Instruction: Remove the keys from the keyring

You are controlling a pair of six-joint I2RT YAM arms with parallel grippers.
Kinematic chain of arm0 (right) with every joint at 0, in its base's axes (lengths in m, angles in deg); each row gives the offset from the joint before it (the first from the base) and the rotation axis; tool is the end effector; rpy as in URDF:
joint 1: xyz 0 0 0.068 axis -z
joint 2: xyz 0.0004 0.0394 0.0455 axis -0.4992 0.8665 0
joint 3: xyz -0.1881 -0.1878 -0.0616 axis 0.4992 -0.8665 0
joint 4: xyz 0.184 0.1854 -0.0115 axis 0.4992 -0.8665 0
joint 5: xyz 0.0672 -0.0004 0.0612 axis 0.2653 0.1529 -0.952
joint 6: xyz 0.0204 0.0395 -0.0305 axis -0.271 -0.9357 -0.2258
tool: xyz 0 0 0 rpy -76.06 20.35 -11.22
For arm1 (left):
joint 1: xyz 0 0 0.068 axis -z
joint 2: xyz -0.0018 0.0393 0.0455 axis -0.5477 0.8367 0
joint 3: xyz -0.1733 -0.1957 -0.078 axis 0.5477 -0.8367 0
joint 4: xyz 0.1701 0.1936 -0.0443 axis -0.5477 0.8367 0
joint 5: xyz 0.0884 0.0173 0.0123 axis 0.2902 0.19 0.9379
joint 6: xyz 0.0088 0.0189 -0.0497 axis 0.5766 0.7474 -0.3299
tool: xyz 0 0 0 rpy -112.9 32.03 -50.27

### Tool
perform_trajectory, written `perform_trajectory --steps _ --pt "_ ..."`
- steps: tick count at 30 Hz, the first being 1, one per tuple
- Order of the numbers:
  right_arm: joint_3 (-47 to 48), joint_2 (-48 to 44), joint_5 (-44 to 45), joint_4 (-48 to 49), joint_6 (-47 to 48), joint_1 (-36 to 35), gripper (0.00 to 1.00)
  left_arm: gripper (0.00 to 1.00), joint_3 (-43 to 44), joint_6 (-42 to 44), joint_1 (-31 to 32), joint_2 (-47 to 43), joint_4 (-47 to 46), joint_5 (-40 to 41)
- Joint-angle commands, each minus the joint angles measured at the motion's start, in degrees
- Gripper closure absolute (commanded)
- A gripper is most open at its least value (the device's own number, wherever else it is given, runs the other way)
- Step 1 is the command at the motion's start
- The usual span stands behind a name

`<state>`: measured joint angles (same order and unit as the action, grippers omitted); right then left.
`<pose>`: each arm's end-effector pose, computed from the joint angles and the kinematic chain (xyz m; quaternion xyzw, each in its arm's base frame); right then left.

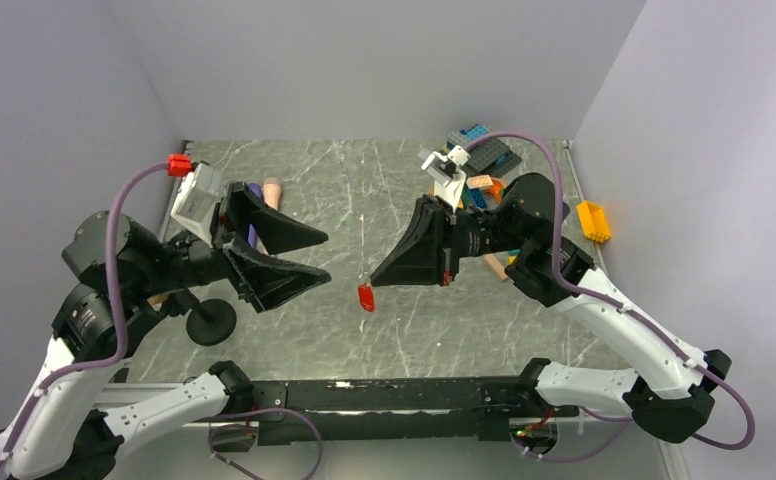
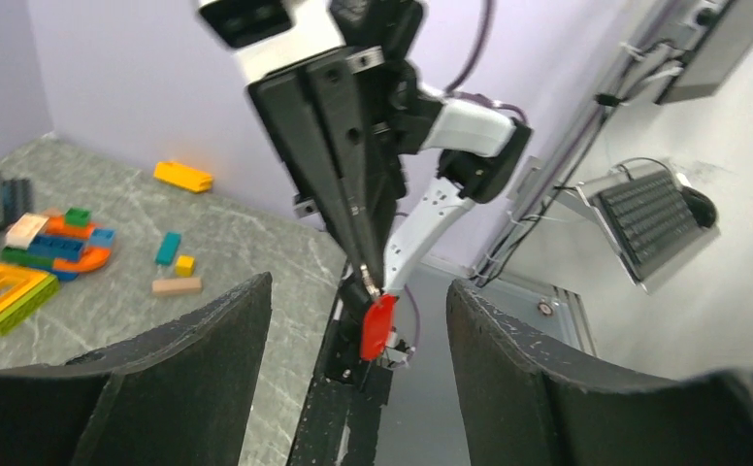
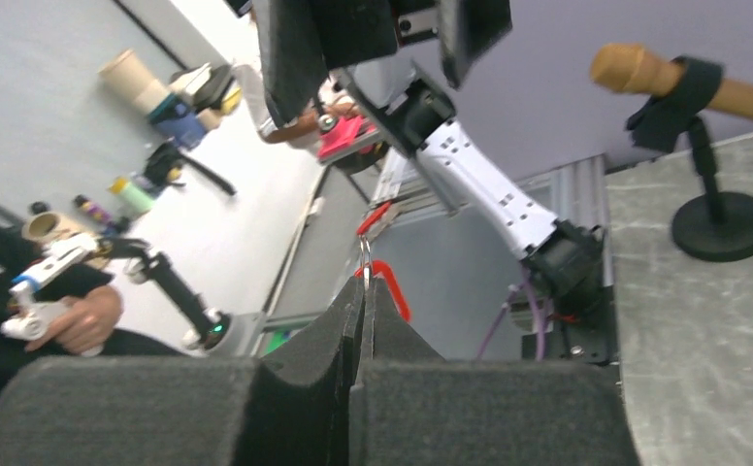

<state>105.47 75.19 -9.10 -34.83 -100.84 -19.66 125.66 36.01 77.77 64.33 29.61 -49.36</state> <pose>0.1160 0.1794 0.4852 -0.3681 0.5414 0.6996 0.2863 0.0588 -0.0840 0.5243 0.3028 0.5689 -0.5715 0.5079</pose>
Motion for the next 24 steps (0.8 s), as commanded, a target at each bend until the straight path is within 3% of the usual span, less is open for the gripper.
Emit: perform_trajectory --steps 1,9,16,24 --pt "-1.6 -1.9 -6.7 14.1 -9.5 -0.2 1.00 0.30 -0.3 -0.1 -0.1 -0.4 -5.8 -7.3" --pt "0.5 -1.8 -6.2 13.0 -8.5 -0.2 1.00 0.31 -1.9 -4.6 -0.1 -0.1 -10.6 -9.4" --pt "1.7 -1.7 -4.7 10.3 -6.4 -0.2 1.00 0.35 -7.7 -11.7 0.0 -0.4 -20.5 -9.9" --pt "2.7 -1.8 -2.3 6.5 -3.3 -0.2 1.00 0.38 -5.8 -11.6 0.0 1.4 -19.5 -10.1"
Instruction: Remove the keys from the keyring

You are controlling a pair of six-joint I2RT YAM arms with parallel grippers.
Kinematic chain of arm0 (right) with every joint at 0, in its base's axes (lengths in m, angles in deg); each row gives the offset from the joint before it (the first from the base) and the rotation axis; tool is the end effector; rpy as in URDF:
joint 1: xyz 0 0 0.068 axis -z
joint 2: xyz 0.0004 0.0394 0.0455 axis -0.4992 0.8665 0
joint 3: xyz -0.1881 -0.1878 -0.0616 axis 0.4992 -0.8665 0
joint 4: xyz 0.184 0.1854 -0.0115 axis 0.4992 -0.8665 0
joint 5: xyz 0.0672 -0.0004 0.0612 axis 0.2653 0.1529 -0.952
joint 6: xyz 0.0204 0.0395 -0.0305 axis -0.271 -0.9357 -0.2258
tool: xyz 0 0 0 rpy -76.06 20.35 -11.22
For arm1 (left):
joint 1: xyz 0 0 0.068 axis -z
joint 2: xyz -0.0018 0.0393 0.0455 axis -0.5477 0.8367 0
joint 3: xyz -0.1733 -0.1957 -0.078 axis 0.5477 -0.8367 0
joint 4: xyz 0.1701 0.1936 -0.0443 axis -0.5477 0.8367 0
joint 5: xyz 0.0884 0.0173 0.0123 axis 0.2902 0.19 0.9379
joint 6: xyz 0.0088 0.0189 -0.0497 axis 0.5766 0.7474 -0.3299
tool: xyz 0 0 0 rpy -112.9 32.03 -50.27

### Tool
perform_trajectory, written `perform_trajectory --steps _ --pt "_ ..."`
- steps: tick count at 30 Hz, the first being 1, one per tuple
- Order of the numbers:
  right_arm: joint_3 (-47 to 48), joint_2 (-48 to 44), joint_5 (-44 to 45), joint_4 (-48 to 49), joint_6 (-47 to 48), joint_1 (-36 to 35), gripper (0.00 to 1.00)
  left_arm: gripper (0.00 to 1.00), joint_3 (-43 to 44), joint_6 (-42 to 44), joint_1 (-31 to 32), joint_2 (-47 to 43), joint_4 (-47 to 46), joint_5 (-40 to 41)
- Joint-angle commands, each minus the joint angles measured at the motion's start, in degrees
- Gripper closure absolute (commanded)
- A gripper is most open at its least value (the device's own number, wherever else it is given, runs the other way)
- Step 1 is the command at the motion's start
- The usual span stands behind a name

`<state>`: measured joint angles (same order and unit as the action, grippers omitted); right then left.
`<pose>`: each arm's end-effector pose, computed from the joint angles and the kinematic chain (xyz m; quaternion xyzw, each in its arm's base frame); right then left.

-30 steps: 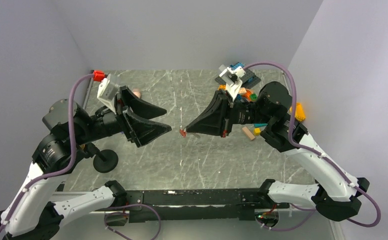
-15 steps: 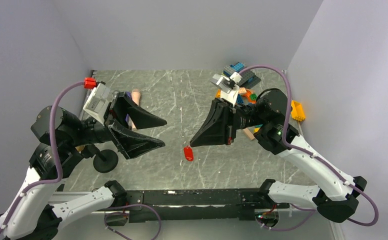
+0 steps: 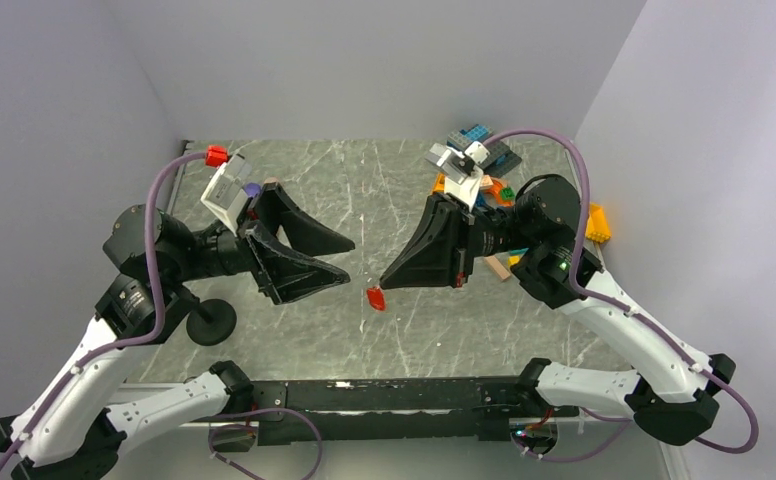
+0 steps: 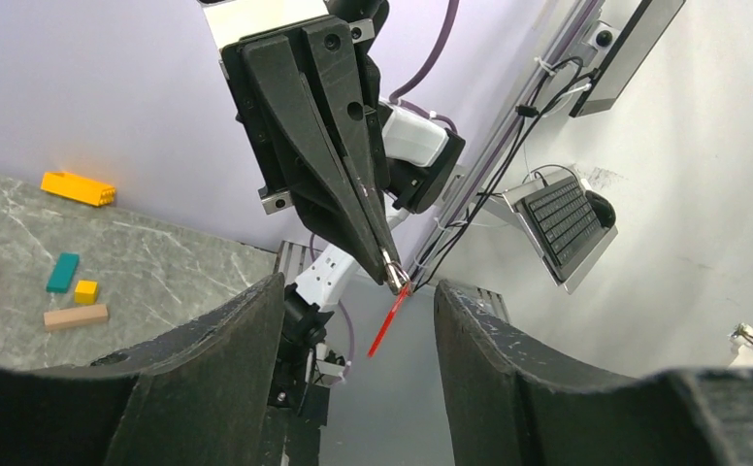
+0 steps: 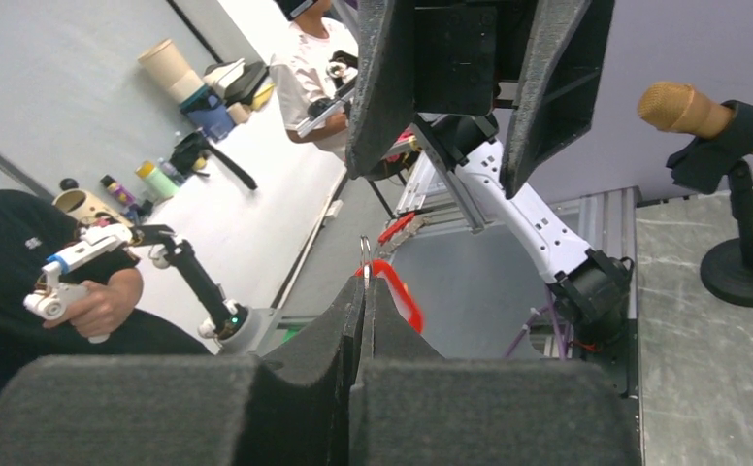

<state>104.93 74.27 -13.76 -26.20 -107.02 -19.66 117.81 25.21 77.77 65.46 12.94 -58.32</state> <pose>0.1074 0.1719 0.4981 -0.3890 0.4933 0.7294 0.2709 0.0740 -0.1053 0.5132 0.3152 0.5251 -0.6513 0.4479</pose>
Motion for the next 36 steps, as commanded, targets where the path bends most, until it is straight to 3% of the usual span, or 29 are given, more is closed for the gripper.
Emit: perform_trajectory --steps 1,8,18,33,36 --pt "3.6 -0.9 3.2 -3.2 4.1 -0.2 1.00 0.38 2.0 -0.9 -0.1 0.4 -2.9 -1.0" --pt "5.3 -1.7 11.3 -10.9 10.9 -0.3 1.00 0.42 0.6 -1.3 -0.1 -0.6 -3.9 3.3" --pt "5.3 -1.5 14.4 -11.7 12.9 -0.2 1.00 0.46 -1.3 -2.6 0.0 -0.5 -6.8 5.7" --pt "8.6 0.2 17.4 -16.3 16.1 -0.3 1.00 0.47 1.0 1.2 0.0 2.0 -0.1 5.2" --pt "11.4 1.9 17.5 -21.2 18.2 -0.2 1.00 0.43 5.9 6.1 -0.1 3.8 6.7 5.6"
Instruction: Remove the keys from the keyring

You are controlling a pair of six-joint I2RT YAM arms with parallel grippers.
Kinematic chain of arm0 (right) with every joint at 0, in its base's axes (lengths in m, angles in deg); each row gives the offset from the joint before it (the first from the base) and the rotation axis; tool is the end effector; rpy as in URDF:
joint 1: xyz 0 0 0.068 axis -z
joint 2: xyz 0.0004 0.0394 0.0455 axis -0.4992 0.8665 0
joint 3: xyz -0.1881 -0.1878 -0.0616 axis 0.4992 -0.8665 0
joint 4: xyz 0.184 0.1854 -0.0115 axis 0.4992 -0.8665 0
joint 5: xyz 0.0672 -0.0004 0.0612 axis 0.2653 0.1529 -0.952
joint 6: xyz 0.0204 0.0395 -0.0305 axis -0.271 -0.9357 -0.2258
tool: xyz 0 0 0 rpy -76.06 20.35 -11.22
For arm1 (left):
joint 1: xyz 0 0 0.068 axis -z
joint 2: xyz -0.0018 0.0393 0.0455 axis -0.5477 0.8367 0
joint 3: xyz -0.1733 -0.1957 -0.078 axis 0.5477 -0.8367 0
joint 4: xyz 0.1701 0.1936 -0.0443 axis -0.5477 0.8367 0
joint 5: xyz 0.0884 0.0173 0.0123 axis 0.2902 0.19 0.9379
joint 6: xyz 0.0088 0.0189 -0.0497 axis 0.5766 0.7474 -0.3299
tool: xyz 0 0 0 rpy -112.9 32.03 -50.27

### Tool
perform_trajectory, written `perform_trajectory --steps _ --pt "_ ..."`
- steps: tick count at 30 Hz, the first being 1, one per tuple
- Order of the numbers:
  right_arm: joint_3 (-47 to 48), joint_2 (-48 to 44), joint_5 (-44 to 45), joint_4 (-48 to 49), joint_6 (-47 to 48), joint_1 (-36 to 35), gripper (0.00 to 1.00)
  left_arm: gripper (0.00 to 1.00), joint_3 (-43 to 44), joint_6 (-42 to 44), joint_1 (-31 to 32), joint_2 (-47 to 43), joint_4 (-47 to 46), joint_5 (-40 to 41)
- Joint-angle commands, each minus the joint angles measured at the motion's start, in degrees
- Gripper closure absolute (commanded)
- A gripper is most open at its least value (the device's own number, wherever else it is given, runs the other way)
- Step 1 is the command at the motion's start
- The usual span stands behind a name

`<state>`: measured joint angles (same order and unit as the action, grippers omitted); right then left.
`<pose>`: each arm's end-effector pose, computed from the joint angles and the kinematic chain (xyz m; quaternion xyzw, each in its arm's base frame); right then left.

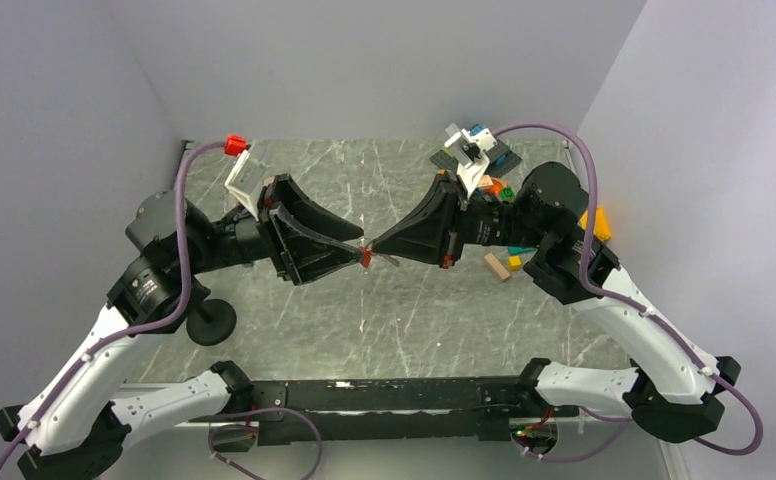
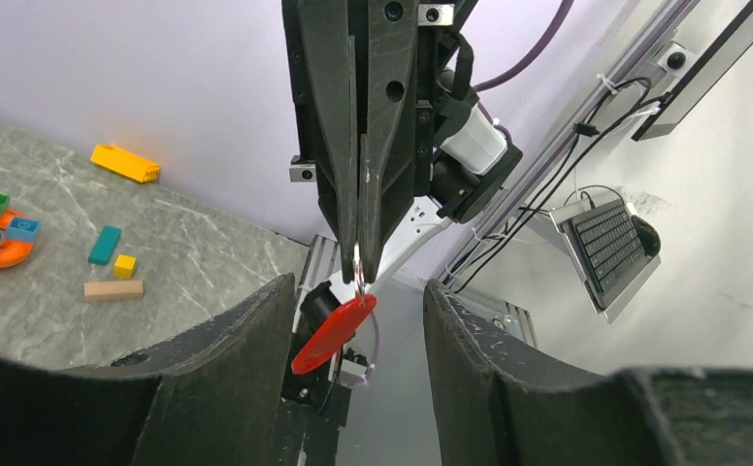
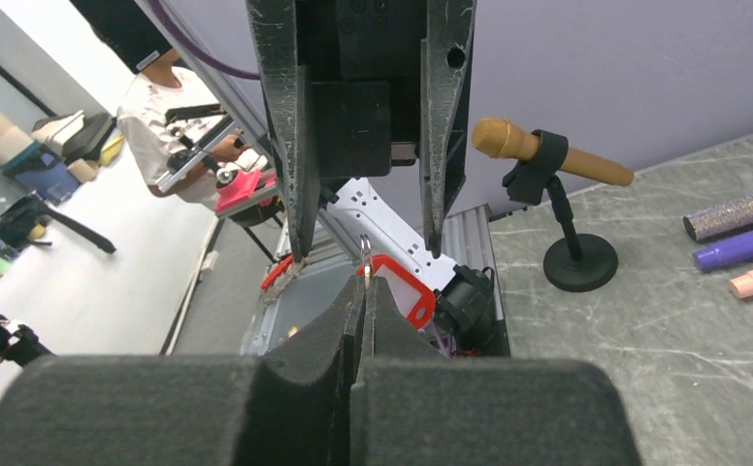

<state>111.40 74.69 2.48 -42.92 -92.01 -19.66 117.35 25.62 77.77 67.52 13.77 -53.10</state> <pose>0.1127 0.1678 0.5067 -0.3376 0.5558 0.6507 0.3921 0.0888 -0.1162 0.5059 0.2789 0.5577 -0.6332 0.4585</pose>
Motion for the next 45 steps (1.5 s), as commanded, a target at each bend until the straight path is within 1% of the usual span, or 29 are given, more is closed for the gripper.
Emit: perform_trajectory --steps 1,3,5,9,14,16,19,22,25,31,36,40,45 --pt "6.6 2.2 1.3 -6.9 4.4 -0.2 1.00 0.42 8.8 8.2 0.0 2.8 10.2 0.4" --pt "9.7 3.8 1.4 -11.9 6.8 -0.2 1.00 0.40 13.3 12.3 -0.1 4.7 16.3 0.7" --pt "11.7 4.6 1.5 -14.9 8.7 -0.2 1.00 0.38 16.1 15.0 -0.1 6.2 19.7 0.3" --pt "13.6 5.6 1.5 -17.7 10.1 -0.3 1.00 0.38 18.6 16.3 0.0 8.1 22.8 -1.6" --pt "13.2 5.6 1.7 -17.6 10.5 -0.2 1.00 0.40 21.2 17.4 -0.1 10.2 25.8 -3.0" --pt "12.5 5.0 2.2 -16.9 10.5 -0.3 1.00 0.42 20.7 17.0 -0.2 9.7 25.2 -2.5" --pt "11.4 4.5 2.2 -15.5 9.9 -0.3 1.00 0.45 17.8 14.6 -0.3 8.7 20.9 -2.6" --pt "11.3 4.6 1.8 -15.4 9.9 -0.2 1.00 0.51 16.2 12.2 -0.3 8.9 18.5 -3.8" --pt "11.6 4.5 1.7 -15.5 10.0 -0.2 1.00 0.56 16.0 12.2 -0.2 9.0 18.5 -3.4" --pt "11.4 4.0 1.7 -15.4 10.1 -0.2 1.00 0.59 16.3 12.8 -0.3 9.1 19.2 -3.3" --pt "10.9 3.5 1.5 -14.7 9.7 -0.3 1.00 0.68 15.4 12.0 -0.3 9.0 18.7 -4.1" --pt "10.4 3.1 1.1 -14.2 9.4 -0.3 1.00 0.71 15.1 12.1 -0.3 9.0 18.9 -4.2" --pt "9.7 2.9 0.5 -13.0 8.8 -0.2 1.00 0.78 14.7 11.3 -0.2 9.4 17.8 -5.1"
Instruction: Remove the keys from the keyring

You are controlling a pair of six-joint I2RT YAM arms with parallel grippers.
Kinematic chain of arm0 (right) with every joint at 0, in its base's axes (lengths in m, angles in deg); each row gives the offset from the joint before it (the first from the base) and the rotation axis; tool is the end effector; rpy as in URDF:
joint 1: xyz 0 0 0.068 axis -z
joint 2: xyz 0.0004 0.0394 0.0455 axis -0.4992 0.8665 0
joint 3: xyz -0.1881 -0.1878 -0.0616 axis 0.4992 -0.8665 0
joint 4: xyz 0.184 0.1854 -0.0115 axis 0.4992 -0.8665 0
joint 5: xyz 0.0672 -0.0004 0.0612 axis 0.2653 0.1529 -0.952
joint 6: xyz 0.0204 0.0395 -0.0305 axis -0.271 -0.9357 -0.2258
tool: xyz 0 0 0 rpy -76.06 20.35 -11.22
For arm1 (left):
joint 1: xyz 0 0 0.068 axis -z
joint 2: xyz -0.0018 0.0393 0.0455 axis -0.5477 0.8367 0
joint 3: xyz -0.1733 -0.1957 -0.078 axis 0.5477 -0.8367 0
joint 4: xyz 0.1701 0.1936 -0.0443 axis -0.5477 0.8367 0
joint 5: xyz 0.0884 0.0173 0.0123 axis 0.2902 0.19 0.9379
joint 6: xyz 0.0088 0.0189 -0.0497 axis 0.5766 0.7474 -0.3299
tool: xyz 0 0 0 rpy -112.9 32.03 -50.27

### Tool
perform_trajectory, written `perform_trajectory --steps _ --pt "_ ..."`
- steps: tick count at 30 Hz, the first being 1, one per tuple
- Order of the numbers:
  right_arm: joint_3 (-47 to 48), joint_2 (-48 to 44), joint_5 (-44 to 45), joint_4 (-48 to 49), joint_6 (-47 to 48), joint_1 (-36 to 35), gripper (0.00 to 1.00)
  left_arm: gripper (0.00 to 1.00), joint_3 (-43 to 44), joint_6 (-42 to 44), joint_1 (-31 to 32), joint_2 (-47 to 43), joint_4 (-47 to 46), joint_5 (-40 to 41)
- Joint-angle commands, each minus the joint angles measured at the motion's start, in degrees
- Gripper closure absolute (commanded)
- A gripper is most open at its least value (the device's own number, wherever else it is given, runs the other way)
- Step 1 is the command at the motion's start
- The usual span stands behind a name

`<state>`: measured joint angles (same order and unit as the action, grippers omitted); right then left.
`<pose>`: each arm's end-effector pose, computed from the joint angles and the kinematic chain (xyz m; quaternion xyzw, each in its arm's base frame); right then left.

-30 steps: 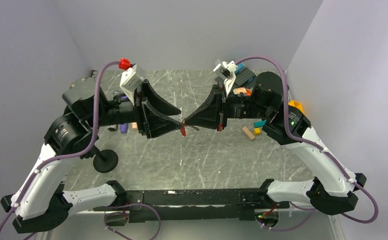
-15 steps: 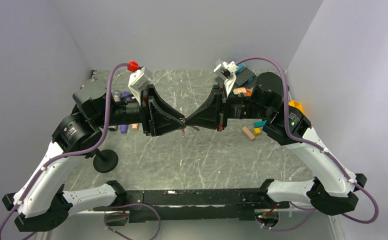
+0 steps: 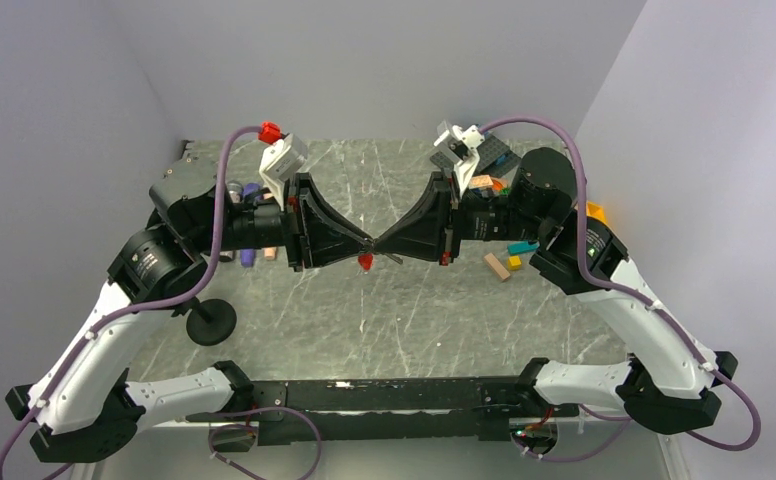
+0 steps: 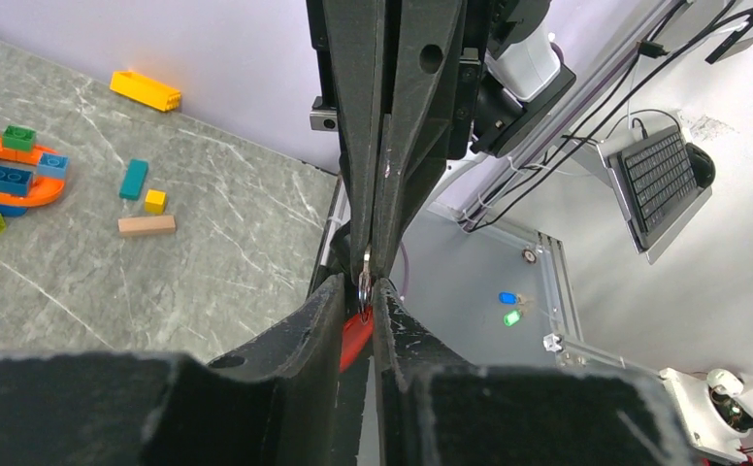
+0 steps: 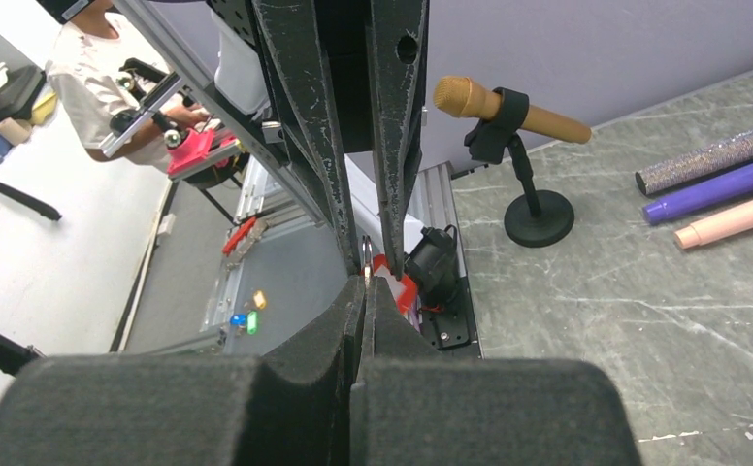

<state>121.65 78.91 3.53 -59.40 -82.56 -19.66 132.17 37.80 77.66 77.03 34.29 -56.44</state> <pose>0.1156 0.1704 0.5182 -0.3695 0.5963 0.5963 0.3904 0.1041 -0.1332 0.5212 0.3450 0.6142 -0.5708 0.4219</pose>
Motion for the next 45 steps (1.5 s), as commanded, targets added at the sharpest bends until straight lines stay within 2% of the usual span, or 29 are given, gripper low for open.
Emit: perform_trajectory --steps 1,4,7,15,17,19,22,25,33,45 --pt "-0.5 -1.4 -0.7 3.7 -0.7 -0.2 1.00 0.79 -0.2 -1.0 -0.1 0.1 -2.8 -1.8" --pt "-0.7 -1.6 -0.9 4.3 -1.0 -0.2 1.00 0.87 -0.6 -1.7 -0.1 0.1 -3.7 -2.0" --pt "-1.1 -1.7 -0.9 4.8 -1.2 -0.3 1.00 1.00 -0.7 -2.4 -0.1 0.1 -4.2 -1.9" --pt "-7.6 -4.6 1.4 14.1 -5.8 -0.2 1.00 1.00 -3.3 -5.3 -0.1 -1.9 -7.5 0.8" --pt "-10.0 -5.4 2.3 17.2 -7.6 -0.3 0.90 1.00 -4.7 -7.6 -0.1 -2.6 -10.1 1.9" --pt "-12.4 -6.3 3.3 20.4 -9.3 -0.3 0.86 1.00 -6.3 -10.2 -0.1 -3.4 -13.2 3.1" --pt "-16.0 -7.5 5.0 25.8 -12.4 -0.2 0.74 1.00 -8.1 -13.5 -0.1 -4.3 -17.6 4.3" --pt "-18.7 -8.4 6.1 31.6 -14.7 -0.2 0.71 1.00 -8.8 -15.2 -0.1 -5.0 -19.6 5.7" --pt "-21.7 -8.7 8.2 38.2 -17.7 -0.3 0.82 1.00 -9.8 -17.0 -0.1 -5.3 -21.9 6.0" --pt "-19.0 -6.4 7.5 37.2 -16.5 -0.2 0.98 1.00 -12.9 -19.6 -0.1 -5.6 -26.9 3.8"
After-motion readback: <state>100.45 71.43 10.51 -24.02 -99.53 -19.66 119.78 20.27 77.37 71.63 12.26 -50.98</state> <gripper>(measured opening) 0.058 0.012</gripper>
